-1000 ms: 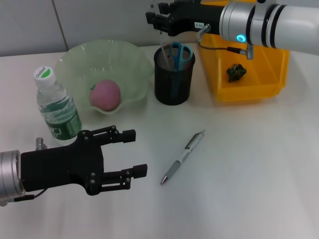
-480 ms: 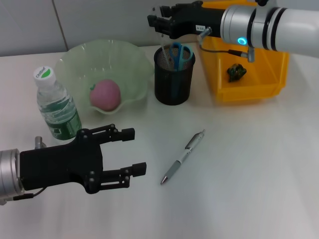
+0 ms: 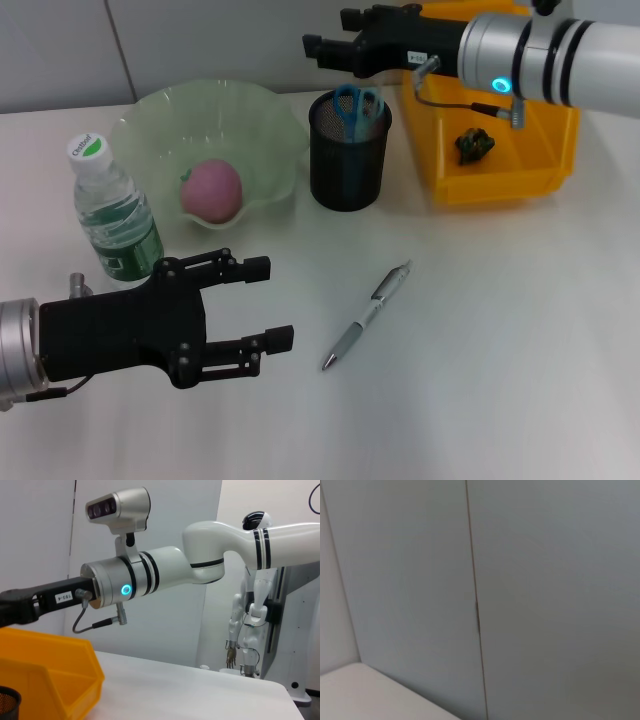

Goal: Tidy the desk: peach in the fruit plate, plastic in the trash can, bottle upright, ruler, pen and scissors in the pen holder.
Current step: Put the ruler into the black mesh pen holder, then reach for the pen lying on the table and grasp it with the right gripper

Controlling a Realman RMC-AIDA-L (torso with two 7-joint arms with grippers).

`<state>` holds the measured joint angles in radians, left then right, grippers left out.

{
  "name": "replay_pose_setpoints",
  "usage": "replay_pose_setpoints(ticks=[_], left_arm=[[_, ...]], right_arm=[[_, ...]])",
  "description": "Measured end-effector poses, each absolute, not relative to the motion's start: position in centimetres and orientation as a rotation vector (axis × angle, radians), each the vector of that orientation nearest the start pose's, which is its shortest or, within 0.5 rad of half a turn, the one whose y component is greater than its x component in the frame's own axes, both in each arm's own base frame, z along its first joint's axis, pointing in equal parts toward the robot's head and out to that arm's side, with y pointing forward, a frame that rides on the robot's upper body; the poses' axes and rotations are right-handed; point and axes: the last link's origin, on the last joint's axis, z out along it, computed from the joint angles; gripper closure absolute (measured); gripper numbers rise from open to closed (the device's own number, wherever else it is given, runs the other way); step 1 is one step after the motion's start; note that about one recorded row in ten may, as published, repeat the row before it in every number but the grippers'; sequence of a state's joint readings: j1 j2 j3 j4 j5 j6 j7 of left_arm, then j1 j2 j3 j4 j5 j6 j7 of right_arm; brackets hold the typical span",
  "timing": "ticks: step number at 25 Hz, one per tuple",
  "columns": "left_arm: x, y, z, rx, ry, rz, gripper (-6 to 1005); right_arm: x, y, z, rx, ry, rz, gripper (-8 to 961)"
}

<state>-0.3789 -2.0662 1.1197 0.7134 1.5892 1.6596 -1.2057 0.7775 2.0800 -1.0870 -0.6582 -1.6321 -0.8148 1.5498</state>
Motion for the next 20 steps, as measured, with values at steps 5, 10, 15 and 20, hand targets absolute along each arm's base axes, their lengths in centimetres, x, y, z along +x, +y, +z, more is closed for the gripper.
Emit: replay_pose_setpoints(ticks=[5,10,15,20], left_arm=[[-23.4,28.3,-1.8,-2.861,-0.284,-0.973,230],[-23.4,28.3,-1.8,-2.862,-0.291,-0.977,230],[-23.5,28.2,-1.8,-2.860,-0.305,-0.984,230],[-23.7,27.9,-1.9,-2.856,-0.341,-1.013,230]], right_arm=[[16.3,44.9,0.4,-2.335,0.603,0.704,324],[16.2,43.5,1.6,-2.352,0.619,0.813,287],[16.7,42.1,1.9,-2.384,0.638,0.881,287],[17.4,41.0,2.0,-2.413,0.688,0.927,287]])
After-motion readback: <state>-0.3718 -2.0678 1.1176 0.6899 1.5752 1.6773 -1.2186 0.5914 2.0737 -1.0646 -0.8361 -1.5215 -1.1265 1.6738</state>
